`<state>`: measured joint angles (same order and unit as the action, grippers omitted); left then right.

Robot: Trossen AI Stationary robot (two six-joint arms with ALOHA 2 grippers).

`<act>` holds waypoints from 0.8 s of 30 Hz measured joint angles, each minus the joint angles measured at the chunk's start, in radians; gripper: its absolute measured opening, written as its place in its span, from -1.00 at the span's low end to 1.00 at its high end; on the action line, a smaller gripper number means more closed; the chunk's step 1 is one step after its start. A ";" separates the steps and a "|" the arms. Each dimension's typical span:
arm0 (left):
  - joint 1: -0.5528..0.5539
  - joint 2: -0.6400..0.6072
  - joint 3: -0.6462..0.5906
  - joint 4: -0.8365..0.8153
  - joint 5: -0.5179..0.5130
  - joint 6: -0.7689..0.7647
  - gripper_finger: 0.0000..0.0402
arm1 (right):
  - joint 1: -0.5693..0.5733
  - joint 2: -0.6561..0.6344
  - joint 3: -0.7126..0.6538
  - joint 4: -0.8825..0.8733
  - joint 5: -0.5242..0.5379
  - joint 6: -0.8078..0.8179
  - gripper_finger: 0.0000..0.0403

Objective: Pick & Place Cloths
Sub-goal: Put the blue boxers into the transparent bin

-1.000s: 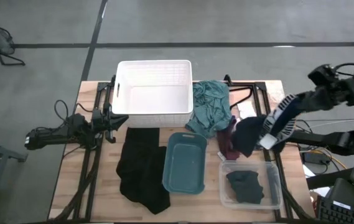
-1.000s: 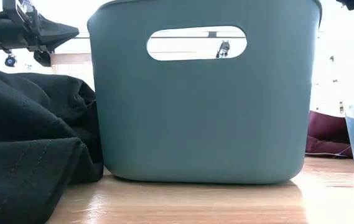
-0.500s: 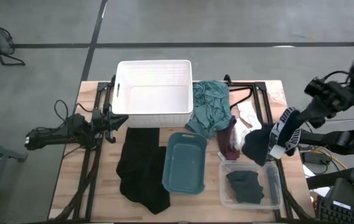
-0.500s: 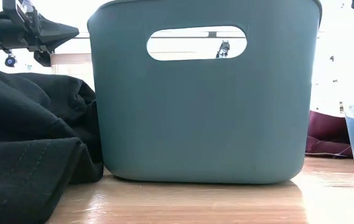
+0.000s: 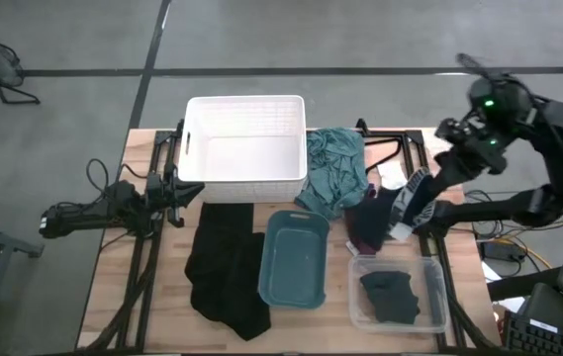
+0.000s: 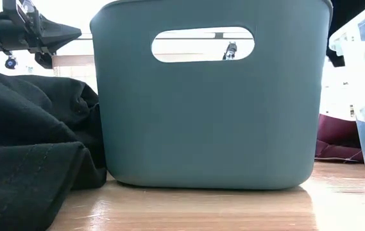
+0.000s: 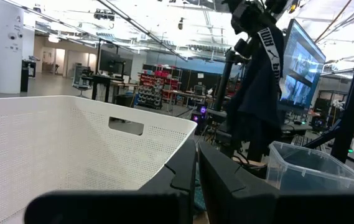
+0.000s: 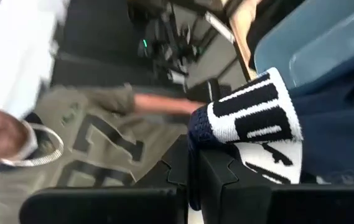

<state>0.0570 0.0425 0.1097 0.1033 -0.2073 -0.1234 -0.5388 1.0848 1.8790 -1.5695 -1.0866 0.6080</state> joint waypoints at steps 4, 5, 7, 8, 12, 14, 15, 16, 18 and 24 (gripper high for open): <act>0.000 0.000 0.000 0.000 0.000 0.000 -0.88 | 0.173 0.061 0.001 -0.002 0.156 -0.100 -0.96; 0.000 0.000 0.000 0.000 0.000 0.000 -0.88 | 0.222 0.078 0.004 -0.001 0.207 -0.125 -0.96; 0.000 0.000 0.000 0.000 0.000 0.000 -0.88 | 0.318 0.113 0.013 -0.001 0.265 -0.158 -0.96; 0.000 0.000 0.000 0.000 0.000 0.000 -0.88 | 0.360 0.128 0.018 -0.001 0.283 -0.165 -0.96; 0.000 0.000 0.000 0.000 0.000 0.000 -0.88 | 0.529 0.172 0.027 -0.002 0.294 -0.119 -0.96; 0.000 0.000 0.000 0.000 0.000 0.000 -0.88 | 0.612 0.192 0.026 -0.002 0.297 -0.063 -0.96; 0.000 0.000 0.000 0.000 0.000 0.000 -0.88 | 0.650 0.205 0.026 -0.002 0.299 -0.028 -0.96; 0.000 0.000 0.000 0.000 0.000 0.000 -0.88 | 0.689 0.216 0.026 -0.001 0.299 0.014 -0.96; 0.000 0.000 0.000 0.000 0.000 0.000 -0.88 | 0.769 0.232 0.026 -0.001 0.298 0.112 -0.96; 0.000 0.000 0.000 0.000 0.000 0.000 -0.88 | 0.985 0.290 0.024 -0.002 0.282 0.393 -0.96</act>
<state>0.0568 0.0426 0.1100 0.1032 -0.2076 -0.1234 0.4462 1.3748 1.9030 -1.5717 -0.8047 1.0006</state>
